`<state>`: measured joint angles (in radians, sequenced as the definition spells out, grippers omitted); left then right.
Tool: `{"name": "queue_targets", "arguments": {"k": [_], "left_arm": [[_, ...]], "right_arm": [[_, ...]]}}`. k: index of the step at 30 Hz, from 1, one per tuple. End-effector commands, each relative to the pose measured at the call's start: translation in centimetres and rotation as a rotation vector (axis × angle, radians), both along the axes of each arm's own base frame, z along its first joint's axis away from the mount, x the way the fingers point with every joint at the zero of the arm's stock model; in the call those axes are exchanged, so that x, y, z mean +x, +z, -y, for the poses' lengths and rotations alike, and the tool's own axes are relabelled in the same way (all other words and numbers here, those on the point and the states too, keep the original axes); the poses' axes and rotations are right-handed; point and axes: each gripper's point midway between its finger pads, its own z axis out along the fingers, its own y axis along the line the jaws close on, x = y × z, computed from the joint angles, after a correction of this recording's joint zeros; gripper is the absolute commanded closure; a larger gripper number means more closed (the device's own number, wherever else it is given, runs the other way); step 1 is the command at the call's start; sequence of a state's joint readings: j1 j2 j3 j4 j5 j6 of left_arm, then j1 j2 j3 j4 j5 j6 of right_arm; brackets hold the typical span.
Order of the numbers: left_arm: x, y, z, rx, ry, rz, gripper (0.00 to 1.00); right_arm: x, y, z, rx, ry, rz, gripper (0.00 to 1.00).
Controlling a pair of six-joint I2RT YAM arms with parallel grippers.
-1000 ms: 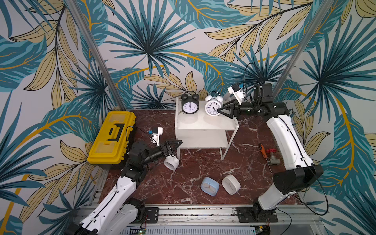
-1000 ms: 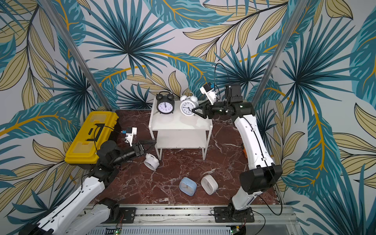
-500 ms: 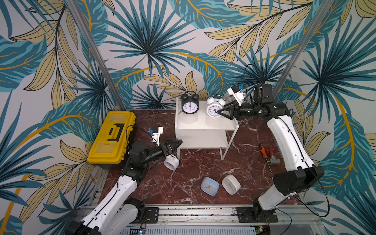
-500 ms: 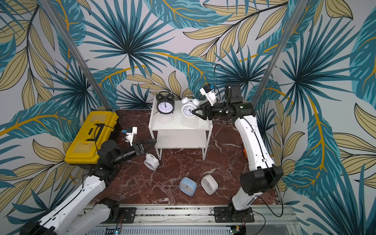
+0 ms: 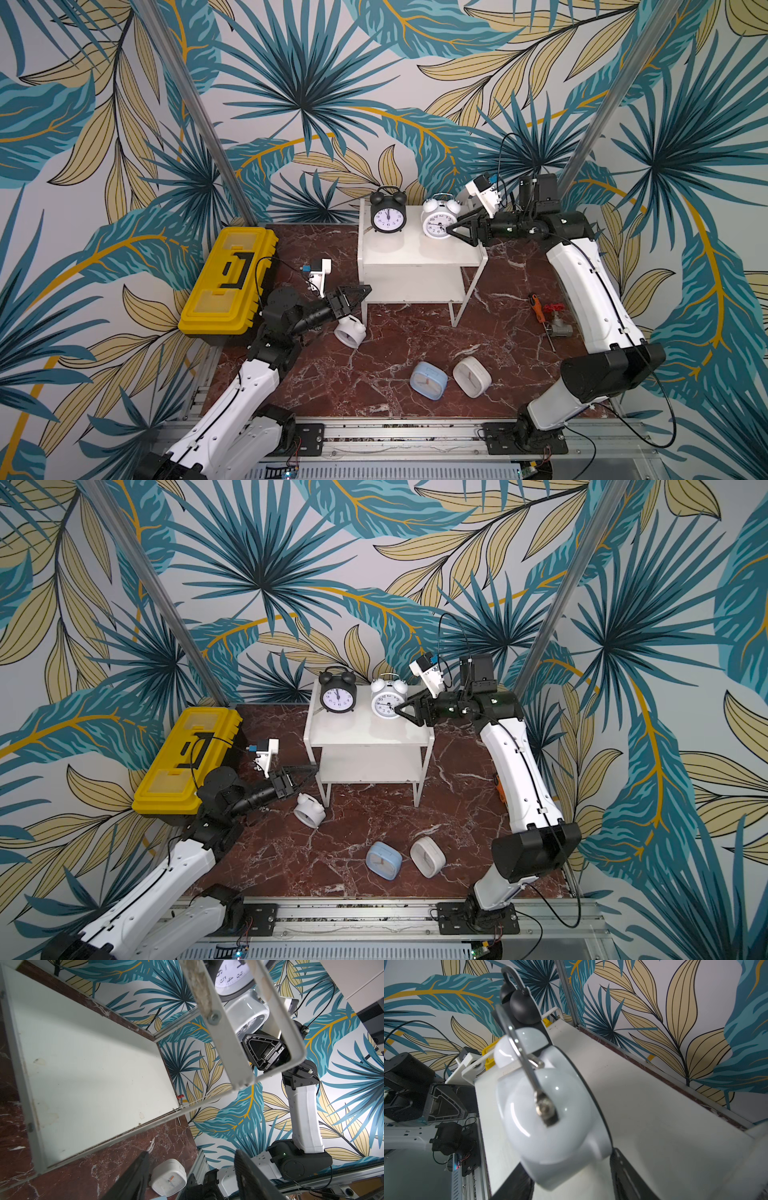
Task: Place the alarm clocks on the shelf by style
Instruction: Place the alarm on the shelf, then pick up the alarm from the center of the board.
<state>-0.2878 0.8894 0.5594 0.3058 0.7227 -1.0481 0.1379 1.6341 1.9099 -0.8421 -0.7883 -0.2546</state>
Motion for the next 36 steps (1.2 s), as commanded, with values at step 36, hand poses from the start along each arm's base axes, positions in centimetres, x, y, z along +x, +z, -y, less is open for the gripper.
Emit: {"name": "queue_targets", "arguments": {"k": [36], "left_arm": [[-1.2, -14.3, -11.6, 0.518, 0.593, -0.478, 0.3]], "right_arm": [[-15.5, -3.9, -2.1, 0.039, -0.358, -0.068, 0.41]]}}
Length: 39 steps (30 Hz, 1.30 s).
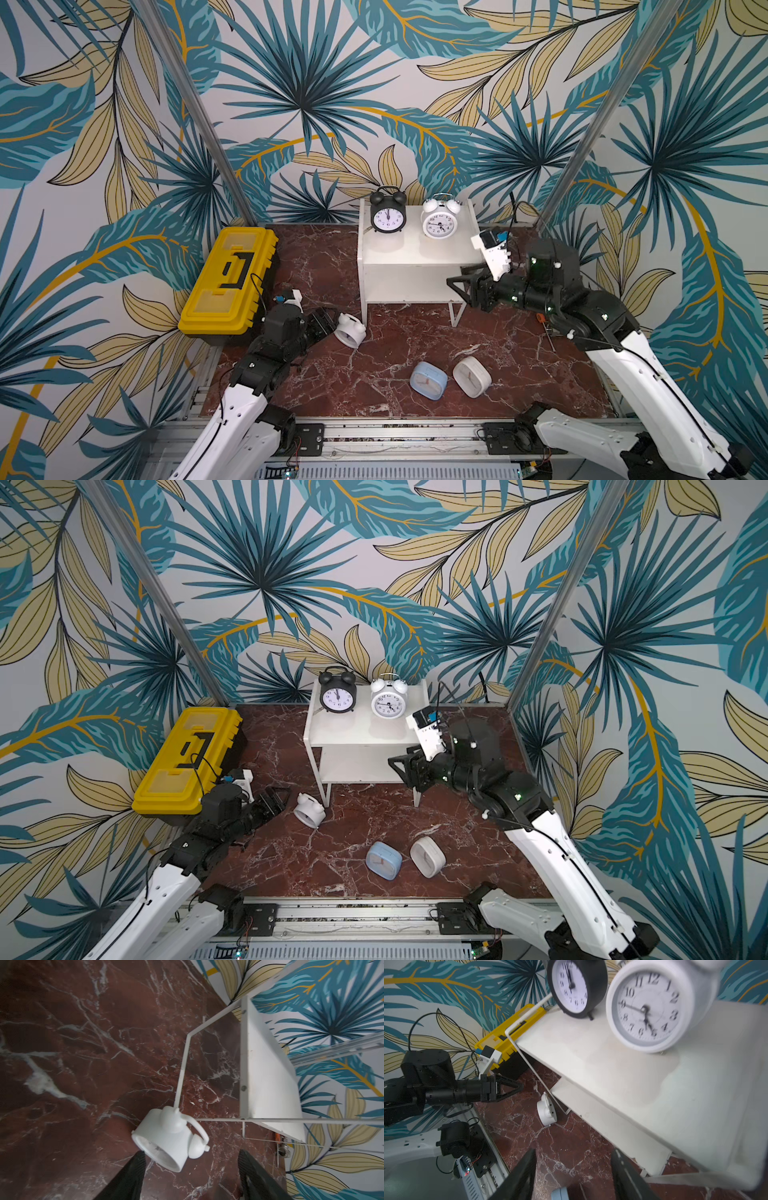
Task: Place the alarm clocks on the shelf by style
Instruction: Pick up the alarm from the center of the board.
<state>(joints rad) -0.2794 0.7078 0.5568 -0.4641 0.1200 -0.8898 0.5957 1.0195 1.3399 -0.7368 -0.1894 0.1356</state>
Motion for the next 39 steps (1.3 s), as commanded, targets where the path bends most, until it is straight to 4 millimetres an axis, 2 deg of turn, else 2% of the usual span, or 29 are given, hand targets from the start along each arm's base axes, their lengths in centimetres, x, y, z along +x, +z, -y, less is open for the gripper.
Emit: {"name": "queue_targets", "arguments": {"k": [1, 6, 9, 12, 14, 18, 23, 26, 28, 33, 39], "left_arm": [[-0.3, -2.1, -1.3, 0.042, 0.063, -0.096, 0.32], [-0.5, -1.9, -1.0, 0.029, 0.054, -0.129, 0.34], [-0.6, -1.8, -0.9, 0.012, 0.062, -0.143, 0.33], [-0.4, -1.8, -0.6, -0.025, 0.074, -0.149, 0.32], [-0.5, -2.2, -0.5, -0.051, 0.095, -0.169, 0.33], [-1.2, -3.1, -0.4, -0.077, 0.094, -0.198, 0.35], [-2.7, -4.6, -1.3, -0.045, 0.123, -0.24, 0.35], [-3.0, -4.9, -1.2, -0.05, 0.116, -0.25, 0.35], [-3.1, -4.9, -1.1, -0.053, 0.109, -0.251, 0.36], [-2.7, -4.4, -0.9, -0.056, 0.099, -0.229, 0.36], [-2.5, -3.8, -0.7, -0.059, 0.082, -0.205, 0.37]], "right_arm": [[-0.9, -2.1, -0.6, 0.094, -0.125, -0.036, 0.41], [-4.2, -7.2, -5.7, 0.092, -0.103, -0.05, 0.44], [-5.0, -9.2, -8.1, 0.039, -0.133, -0.013, 0.47], [-5.0, -10.6, -10.4, 0.065, -0.148, -0.007, 0.47], [-5.5, -10.9, -13.7, 0.164, -0.059, -0.016, 0.48], [-4.4, -12.5, -16.7, 0.183, -0.074, -0.01, 0.51], [-2.6, -14.1, -19.8, 0.146, -0.099, 0.022, 0.53], [-2.0, -15.2, -21.1, 0.135, -0.074, 0.034, 0.55], [-1.6, -16.2, -21.5, 0.125, -0.068, 0.041, 0.59], [-0.6, -18.0, -22.4, 0.098, -0.045, 0.046, 0.6], [1.4, -19.2, -21.7, 0.092, -0.096, 0.035, 0.6]]}}
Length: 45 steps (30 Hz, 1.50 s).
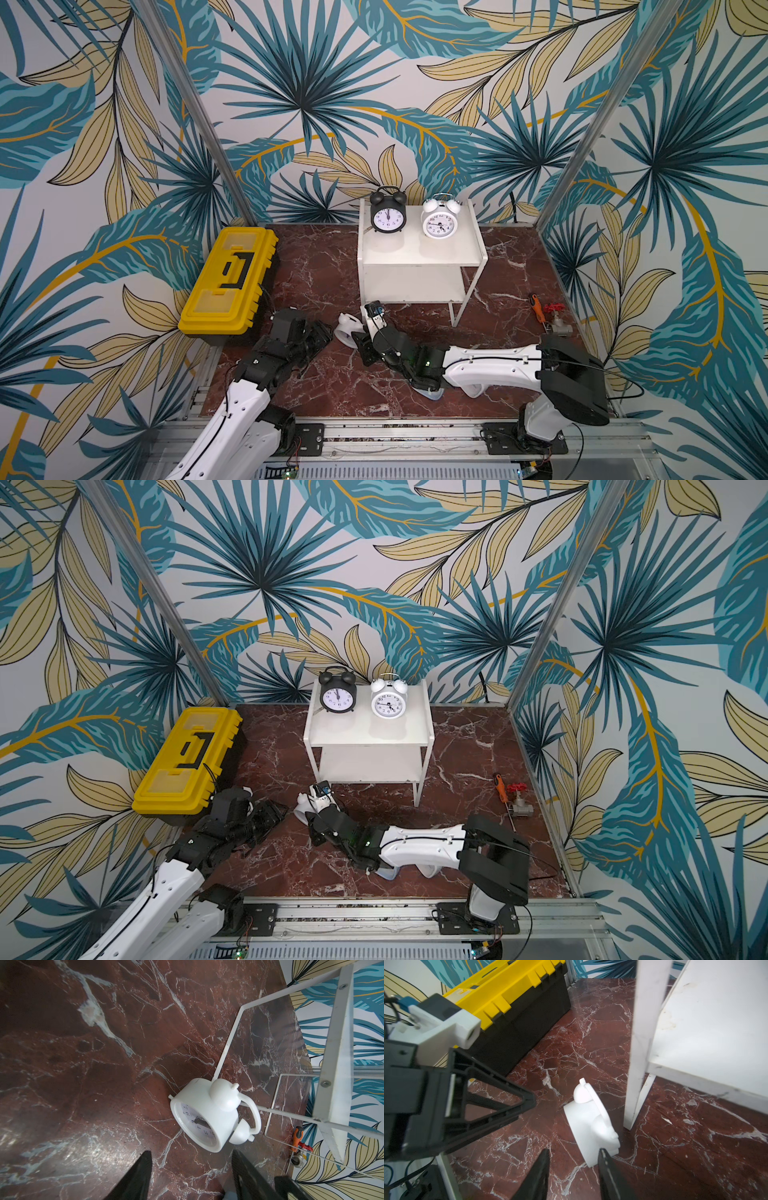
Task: Place the alarm clocks on the shelf by style
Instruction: Pick up the alarm from the center of the board.
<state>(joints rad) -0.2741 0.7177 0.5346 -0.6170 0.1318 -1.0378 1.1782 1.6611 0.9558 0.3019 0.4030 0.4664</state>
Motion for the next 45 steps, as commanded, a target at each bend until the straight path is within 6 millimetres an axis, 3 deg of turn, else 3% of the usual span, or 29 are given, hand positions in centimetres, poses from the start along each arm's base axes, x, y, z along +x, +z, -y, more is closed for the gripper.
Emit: {"name": "queue_targets", "arguments": {"k": [1, 15, 23, 33, 38, 45], "left_arm": [[0.2, 0.2, -0.1, 0.004, -0.009, 0.029, 0.37], [-0.2, 1.3, -1.5, 0.047, 0.043, 0.071, 0.37], [-0.2, 1.4, -1.4, 0.038, 0.04, 0.075, 0.37], [-0.2, 1.2, -1.4, 0.037, 0.034, 0.074, 0.38], [-0.2, 1.1, -1.3, 0.029, 0.037, 0.074, 0.39], [-0.3, 0.7, -1.4, 0.032, 0.038, 0.069, 0.39]], "right_arm": [[0.8, 0.9, -0.6, 0.038, 0.005, 0.023, 0.6], [2.0, -1.8, -1.2, -0.027, -0.001, -0.007, 0.64], [2.7, -1.9, -1.3, -0.024, -0.003, -0.01, 0.64], [2.9, -3.1, -2.0, -0.06, 0.013, -0.032, 0.71], [2.7, -3.5, -2.1, -0.071, 0.025, -0.046, 0.79], [2.3, -3.1, -1.8, -0.065, 0.034, -0.058, 0.83]]}}
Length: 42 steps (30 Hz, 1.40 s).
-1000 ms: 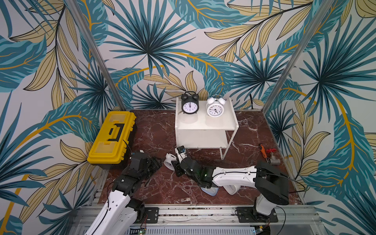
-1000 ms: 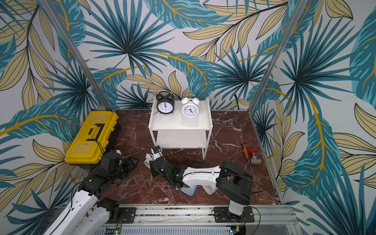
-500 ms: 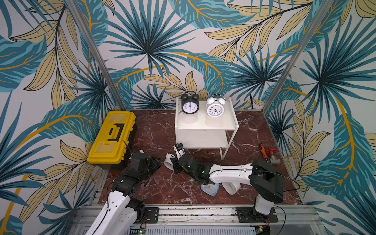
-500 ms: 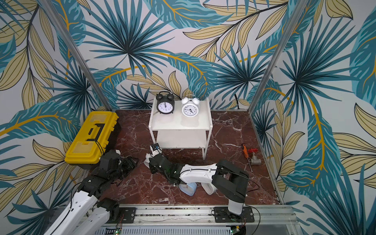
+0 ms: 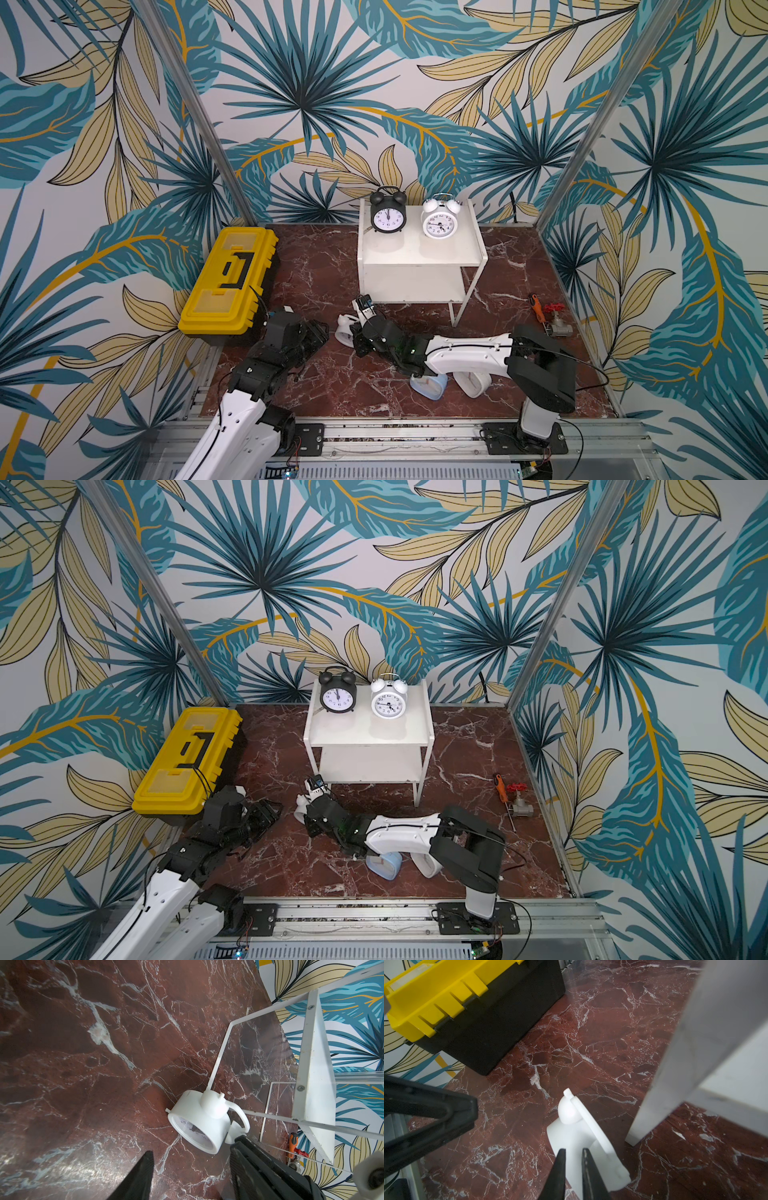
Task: Place the alarm clocks on the shelf by style
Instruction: Pick up the alarm from the center of the board.
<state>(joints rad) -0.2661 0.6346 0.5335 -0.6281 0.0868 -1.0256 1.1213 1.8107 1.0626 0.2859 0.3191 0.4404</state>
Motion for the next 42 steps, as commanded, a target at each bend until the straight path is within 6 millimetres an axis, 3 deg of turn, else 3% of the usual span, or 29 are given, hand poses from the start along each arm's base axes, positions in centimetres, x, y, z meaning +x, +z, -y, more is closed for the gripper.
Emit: {"name": "queue_targets", "arguments": {"k": [1, 7, 18, 23, 30, 37, 42], "left_arm": [[-0.3, -0.9, -0.4, 0.012, 0.009, -0.013, 0.39], [-0.4, -1.1, -0.3, 0.008, 0.0, -0.018, 0.39], [-0.5, -0.9, -0.5, 0.011, 0.006, -0.003, 0.39], [-0.4, -0.9, -0.6, 0.01, 0.009, 0.0, 0.39], [-0.4, -1.1, -0.7, 0.012, 0.009, -0.002, 0.39], [-0.4, -1.2, -0.7, 0.005, 0.012, -0.001, 0.39], [-0.3, -1.0, -0.7, 0.005, 0.013, 0.001, 0.4]], "right_arm": [[-0.2, 0.2, 0.4, -0.007, -0.002, -0.01, 0.83], [0.3, 1.8, 1.6, 0.037, -0.041, 0.027, 0.54], [1.8, 0.4, 1.9, 0.032, -0.07, -0.005, 0.49], [1.7, -0.6, 1.0, 0.015, -0.043, -0.033, 0.49], [1.4, -1.2, 0.7, 0.008, -0.023, -0.058, 0.54], [0.9, -1.5, 0.9, 0.003, -0.014, -0.082, 0.76], [0.6, -1.5, 0.8, 0.003, -0.004, -0.092, 0.85]]}}
